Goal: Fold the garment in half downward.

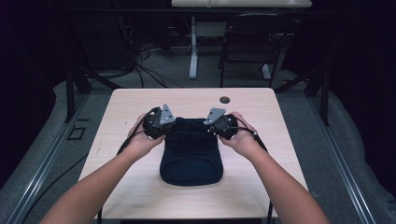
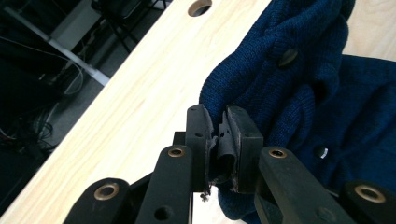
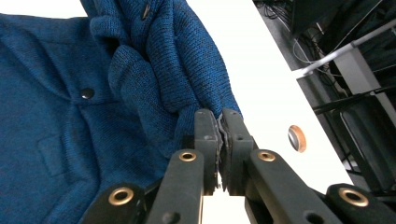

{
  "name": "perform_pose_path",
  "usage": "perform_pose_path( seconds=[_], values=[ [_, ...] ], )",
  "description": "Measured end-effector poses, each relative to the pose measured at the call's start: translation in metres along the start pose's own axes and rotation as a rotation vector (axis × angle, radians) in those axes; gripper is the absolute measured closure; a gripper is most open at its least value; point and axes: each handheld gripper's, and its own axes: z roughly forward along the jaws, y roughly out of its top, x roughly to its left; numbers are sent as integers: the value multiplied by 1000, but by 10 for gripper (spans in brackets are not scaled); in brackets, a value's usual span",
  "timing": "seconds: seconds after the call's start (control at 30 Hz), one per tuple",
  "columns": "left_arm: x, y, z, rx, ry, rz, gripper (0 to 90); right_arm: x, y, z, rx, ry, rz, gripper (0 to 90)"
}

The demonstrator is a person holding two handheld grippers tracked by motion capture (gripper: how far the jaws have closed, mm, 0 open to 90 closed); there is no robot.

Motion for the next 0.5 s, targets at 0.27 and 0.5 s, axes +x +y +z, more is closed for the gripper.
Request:
perform_pose_path(
  seconds=[0.27, 0.5],
  values=[
    [-9, -5, -4, 7, -27, 5, 802, 10, -4, -8, 4, 27, -18, 865],
    [-14, -10, -8, -7, -43, 5, 800, 18, -4, -18, -4, 43, -33, 865]
  ],
)
